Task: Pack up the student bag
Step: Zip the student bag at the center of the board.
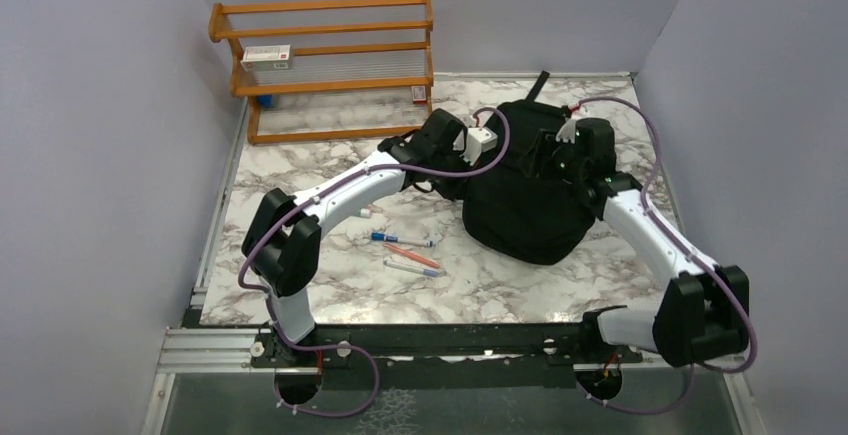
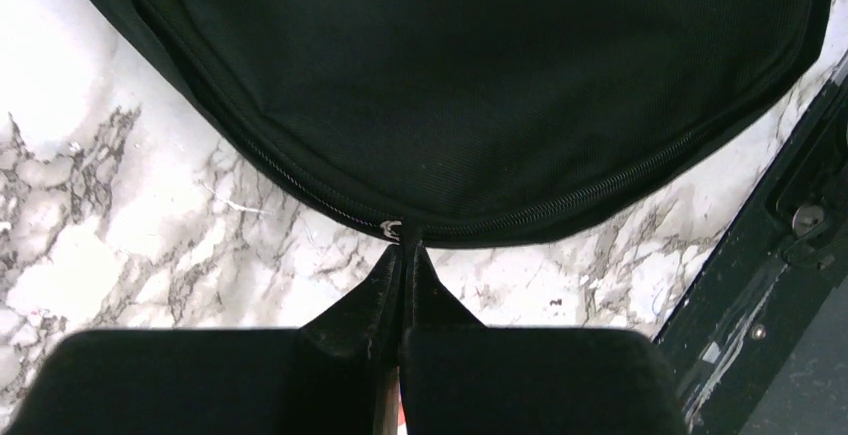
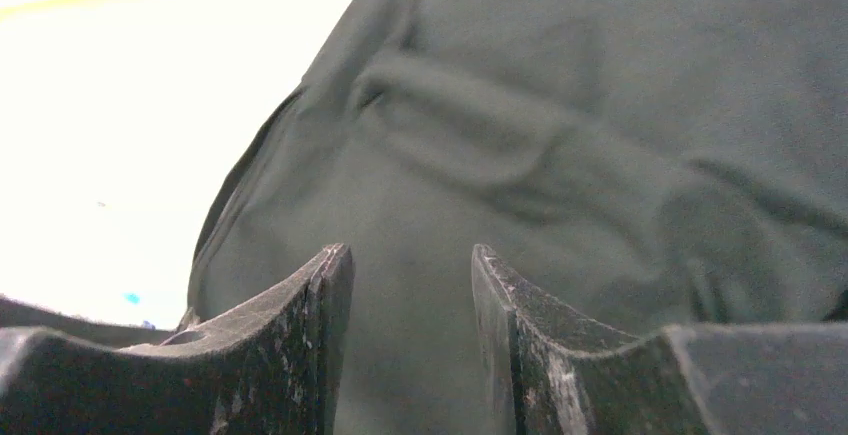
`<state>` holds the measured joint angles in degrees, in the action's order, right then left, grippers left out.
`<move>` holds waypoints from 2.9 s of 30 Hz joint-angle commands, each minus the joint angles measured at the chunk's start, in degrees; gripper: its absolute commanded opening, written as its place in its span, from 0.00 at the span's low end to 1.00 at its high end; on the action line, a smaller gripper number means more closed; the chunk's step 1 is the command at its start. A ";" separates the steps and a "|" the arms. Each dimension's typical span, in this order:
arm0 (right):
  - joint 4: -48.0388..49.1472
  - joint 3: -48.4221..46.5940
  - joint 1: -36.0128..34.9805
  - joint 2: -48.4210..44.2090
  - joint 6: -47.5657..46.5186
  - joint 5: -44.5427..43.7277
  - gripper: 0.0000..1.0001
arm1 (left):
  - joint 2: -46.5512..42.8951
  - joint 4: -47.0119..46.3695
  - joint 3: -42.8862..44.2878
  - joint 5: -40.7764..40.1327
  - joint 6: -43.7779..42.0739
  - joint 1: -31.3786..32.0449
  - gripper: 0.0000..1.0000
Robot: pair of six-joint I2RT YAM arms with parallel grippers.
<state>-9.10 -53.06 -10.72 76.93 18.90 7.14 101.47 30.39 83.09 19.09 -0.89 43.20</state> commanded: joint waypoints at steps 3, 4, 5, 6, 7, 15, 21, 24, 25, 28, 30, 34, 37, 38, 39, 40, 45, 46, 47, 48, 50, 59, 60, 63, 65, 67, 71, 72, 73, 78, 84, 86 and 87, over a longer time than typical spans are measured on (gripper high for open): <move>1.40 9.43 -0.22 -10.21 -6.05 22.68 0.54 | 2.86 -2.44 4.99 2.58 0.09 -1.96 0.00; 1.98 10.60 -0.46 -10.62 -7.08 24.58 0.55 | 3.05 -2.44 5.43 2.86 0.19 -2.30 0.00; 2.58 11.47 -0.56 -11.05 -8.06 26.34 0.56 | 3.11 -2.44 5.76 3.13 0.23 -2.63 0.00; 3.33 12.42 -0.72 -11.43 -8.94 27.89 0.57 | 3.12 -2.44 5.90 3.21 0.26 -2.83 0.00; 4.37 13.25 -1.25 -11.91 -9.64 29.69 0.58 | 3.12 -2.44 6.02 3.25 0.27 -3.04 0.00; 12.95 16.45 -7.53 -11.47 -10.89 28.84 0.64 | 2.79 -2.44 5.87 4.31 0.69 -4.31 0.00; 15.72 15.77 -9.94 -7.16 -13.70 26.22 0.65 | 2.83 -2.44 5.92 4.69 0.68 -4.34 0.00; 16.44 15.16 -11.68 -5.51 -15.20 24.16 0.65 | 2.72 -2.44 6.19 4.81 0.63 -4.34 0.00; 16.75 14.98 -12.02 -4.95 -15.50 23.90 0.64 | 2.70 -2.44 6.35 4.81 0.62 -4.35 0.00; 17.31 14.65 -13.45 -3.73 -16.25 23.82 0.63 | 2.72 -2.44 6.86 5.21 0.69 -4.30 0.00; 17.56 14.66 -14.48 -3.32 -16.54 23.45 0.60 | 2.89 -2.44 7.36 5.41 0.62 -4.35 0.00; 17.66 15.51 -15.31 -3.08 -16.39 22.22 0.42 | 3.20 -2.44 8.14 5.76 2.18 -4.43 0.00; 18.40 17.21 -15.37 -4.63 -16.00 21.44 0.23 | 3.44 -2.44 8.69 5.62 2.13 -4.62 0.00; 18.25 17.40 -15.30 -5.07 -16.25 21.58 0.17 | 3.61 -2.44 8.92 5.53 2.07 -4.76 0.00; 17.87 17.45 -15.33 -5.45 -16.52 21.74 0.11 | 3.83 -2.44 9.13 5.40 1.99 -4.99 0.00; 17.22 17.46 -15.34 -5.66 -16.90 22.15 0.05 | 4.05 -2.44 9.44 5.22 1.95 -5.46 0.00; 11.54 16.23 -15.38 -6.58 -18.41 25.33 0.01 | 6.17 -1.50 12.68 4.10 1.58 -8.50 0.00; 9.85 15.51 -15.34 -6.62 -18.37 26.23 0.01 | 6.93 -0.95 13.75 3.59 1.28 -9.13 0.00; 7.45 14.78 -15.34 -6.66 -19.99 27.20 0.00 | 7.76 -0.29 15.02 3.19 1.17 -9.93 0.00; 5.30 14.09 -15.34 -6.76 -20.47 27.94 0.00 | 8.34 0.28 16.22 2.88 1.15 -10.64 0.00; 1.83 12.78 -15.38 -7.01 -21.14 28.87 0.01 | 9.45 0.93 18.39 2.11 0.09 -12.02 0.00; -4.91 10.29 -16.44 -7.39 -22.88 35.62 0.01 | 17.77 4.15 31.60 1.32 -2.72 -13.67 0.00; -5.26 10.15 -16.72 -7.40 -23.27 36.12 0.01 | 19.11 4.73 33.39 1.22 -3.03 -13.67 0.00; -6.59 9.75 -17.17 -7.57 -24.79 37.45 0.01 | 22.36 5.59 37.40 1.34 -3.61 -13.67 0.00; -6.94 9.58 -17.53 -7.68 -24.96 38.39 0.01 | 24.54 6.24 39.81 0.85 -4.06 -13.67 0.00; -6.98 9.23 -17.90 -7.84 -24.96 39.53 0.01 | 26.55 6.73 42.09 0.03 -4.51 -13.67 0.00; -7.03 9.13 -18.53 -8.13 -25.06 40.94 0.01 | 30.14 7.05 45.93 -0.57 -4.83 -13.76 0.00; -6.83 9.27 -18.54 -8.26 -24.94 41.09 0.01 | 30.96 7.05 46.80 -0.39 -4.83 -13.76 0.00; -6.43 9.56 -18.62 -8.49 -24.69 41.00 0.00 | 31.75 7.05 47.55 -0.19 -4.74 -13.80 0.00; -4.98 10.45 -18.64 -8.91 -23.75 39.48 0.01 | 34.57 6.92 50.71 1.90 -3.81 -13.76 0.00; -2.85 11.14 -18.63 -10.52 -20.43 31.02 0.01 | 33.54 6.50 50.10 2.38 -2.76 -13.76 0.06; -2.01 11.61 -18.68 -11.33 -19.43 29.88 0.04 | 31.51 5.64 47.53 2.57 -1.85 -13.76 0.17; -1.71 11.80 -18.64 -11.81 -19.12 29.17 0.10 | 30.05 4.94 45.94 2.55 -1.23 -13.83 0.23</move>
<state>-8.71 -42.68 -27.31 68.18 -4.89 33.63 135.13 45.10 131.24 25.76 -3.36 31.35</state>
